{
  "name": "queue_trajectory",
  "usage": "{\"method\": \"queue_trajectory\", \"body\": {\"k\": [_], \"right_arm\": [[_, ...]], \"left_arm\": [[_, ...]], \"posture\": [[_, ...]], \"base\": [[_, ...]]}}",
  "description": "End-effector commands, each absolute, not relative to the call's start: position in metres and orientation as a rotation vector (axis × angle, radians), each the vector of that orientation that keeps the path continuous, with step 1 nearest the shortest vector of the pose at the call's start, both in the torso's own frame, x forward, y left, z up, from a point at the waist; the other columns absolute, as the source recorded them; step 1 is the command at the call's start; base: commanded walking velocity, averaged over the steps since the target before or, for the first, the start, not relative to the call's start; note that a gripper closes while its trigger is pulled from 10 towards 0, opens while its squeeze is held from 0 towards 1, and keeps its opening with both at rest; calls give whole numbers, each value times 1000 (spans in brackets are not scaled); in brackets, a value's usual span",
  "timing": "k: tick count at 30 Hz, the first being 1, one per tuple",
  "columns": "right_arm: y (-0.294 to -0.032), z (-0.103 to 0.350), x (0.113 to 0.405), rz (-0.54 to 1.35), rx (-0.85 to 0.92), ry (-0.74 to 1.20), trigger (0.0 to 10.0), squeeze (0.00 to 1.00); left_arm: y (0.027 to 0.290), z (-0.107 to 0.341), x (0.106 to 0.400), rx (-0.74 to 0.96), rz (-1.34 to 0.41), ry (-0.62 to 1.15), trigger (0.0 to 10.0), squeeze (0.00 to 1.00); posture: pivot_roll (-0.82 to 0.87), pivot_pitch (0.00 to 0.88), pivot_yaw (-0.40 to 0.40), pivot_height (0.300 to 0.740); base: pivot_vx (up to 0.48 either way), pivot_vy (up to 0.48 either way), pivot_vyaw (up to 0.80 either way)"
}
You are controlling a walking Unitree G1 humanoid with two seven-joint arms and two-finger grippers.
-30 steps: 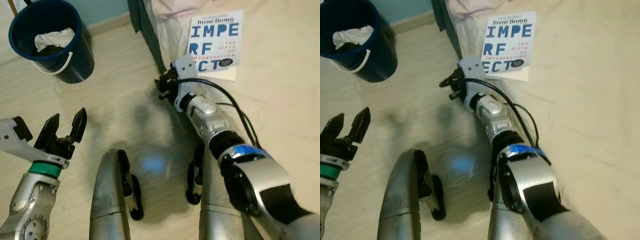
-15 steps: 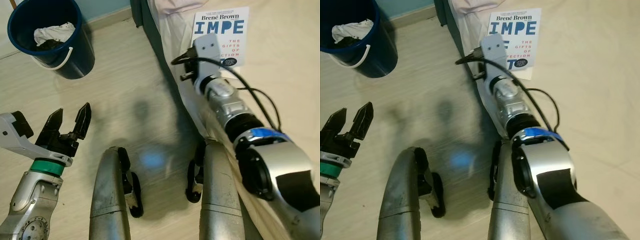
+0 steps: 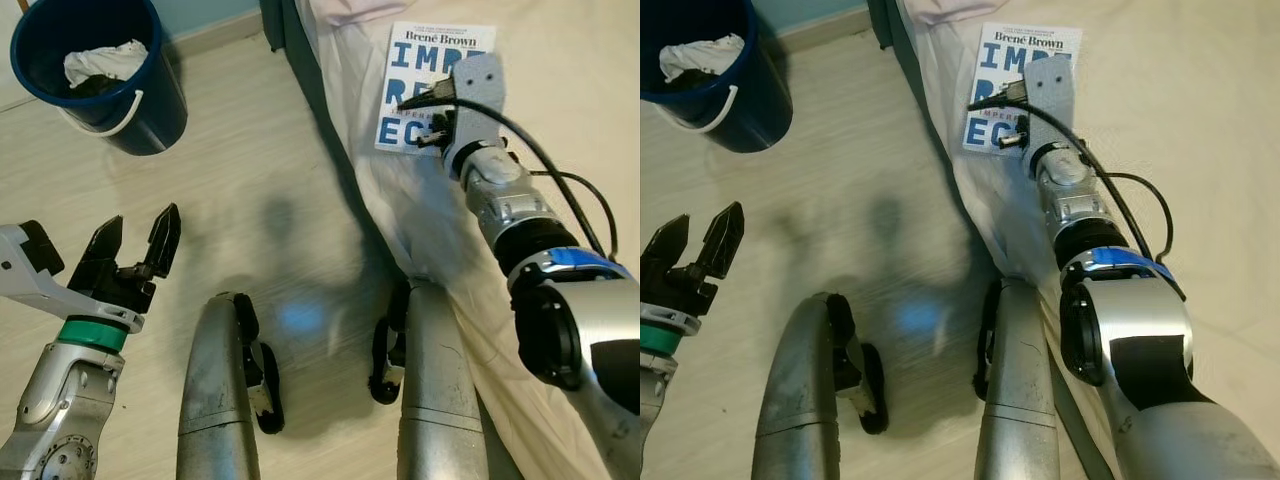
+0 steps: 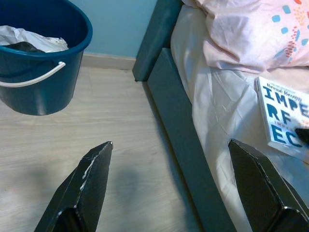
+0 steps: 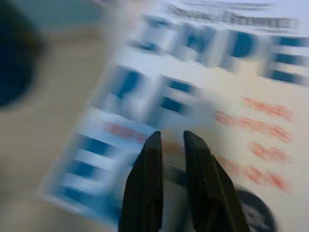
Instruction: Clean up the room
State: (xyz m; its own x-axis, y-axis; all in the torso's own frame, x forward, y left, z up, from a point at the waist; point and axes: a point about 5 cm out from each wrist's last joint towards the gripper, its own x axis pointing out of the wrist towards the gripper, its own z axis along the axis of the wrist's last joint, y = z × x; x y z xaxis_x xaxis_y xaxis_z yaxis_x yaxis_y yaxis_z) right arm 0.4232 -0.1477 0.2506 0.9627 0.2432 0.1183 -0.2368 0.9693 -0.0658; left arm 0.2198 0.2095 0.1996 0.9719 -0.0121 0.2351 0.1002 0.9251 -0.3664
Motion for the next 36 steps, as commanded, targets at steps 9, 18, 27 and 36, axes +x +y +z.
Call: {"method": "queue_trajectory", "body": {"k": [9,18,27,36], "right_arm": [[-86,222,416,473,-347,-2,10000,0],[-88,226,420,370,-518,15,10000,0],[-101,206,418,365,-680,143,10000,0],[-145,215,423,150,-732,181,10000,0]], "left_arm": [[203,195,213,-420,-56,-200,10000,0],[200,197,208,-427,-55,-196,10000,0],[200,197,207,-429,-55,-190,10000,0],[200,197,207,-429,-52,-190,10000,0]], "posture": [[90,616,23,565],[101,642,21,565],[100,648,16,565],[99,641,14,565]], "base": [[0,0,0],[0,0,0],[0,0,0],[0,0,0]]}}
